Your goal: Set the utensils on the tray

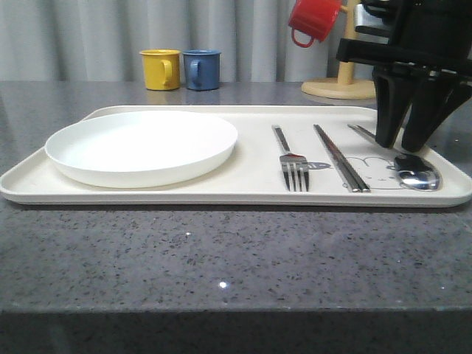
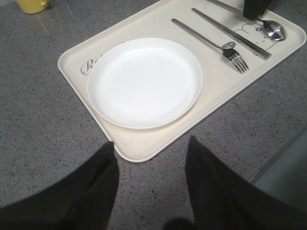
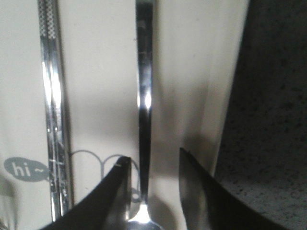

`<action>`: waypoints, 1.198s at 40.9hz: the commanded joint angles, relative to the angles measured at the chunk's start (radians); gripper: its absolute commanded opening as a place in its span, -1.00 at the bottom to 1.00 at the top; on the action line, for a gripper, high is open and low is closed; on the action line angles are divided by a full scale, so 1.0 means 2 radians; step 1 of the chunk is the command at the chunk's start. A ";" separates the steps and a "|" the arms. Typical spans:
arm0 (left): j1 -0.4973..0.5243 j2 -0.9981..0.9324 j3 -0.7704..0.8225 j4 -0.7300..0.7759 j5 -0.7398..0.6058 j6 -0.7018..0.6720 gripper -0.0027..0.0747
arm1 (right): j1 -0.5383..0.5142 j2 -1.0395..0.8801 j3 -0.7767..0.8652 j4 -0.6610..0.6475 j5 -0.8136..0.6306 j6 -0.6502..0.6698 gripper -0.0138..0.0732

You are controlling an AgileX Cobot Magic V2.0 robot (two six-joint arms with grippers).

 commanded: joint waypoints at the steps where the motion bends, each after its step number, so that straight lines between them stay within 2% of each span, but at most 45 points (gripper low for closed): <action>1: -0.003 0.001 -0.013 -0.003 -0.034 -0.004 -0.12 | 0.002 -0.057 -0.016 0.000 -0.012 -0.029 -0.02; 9: -0.003 0.001 -0.013 -0.003 -0.034 -0.004 -0.12 | 0.048 -0.138 -0.009 -0.018 -0.020 -0.073 -0.02; 21: -0.003 0.001 -0.013 -0.003 -0.034 -0.004 -0.12 | 0.125 -0.278 0.068 -0.054 -0.030 -0.073 -0.02; 49: -0.003 0.001 -0.013 -0.003 -0.034 -0.004 -0.12 | 0.130 -0.635 0.307 -0.080 -0.096 -0.073 -0.02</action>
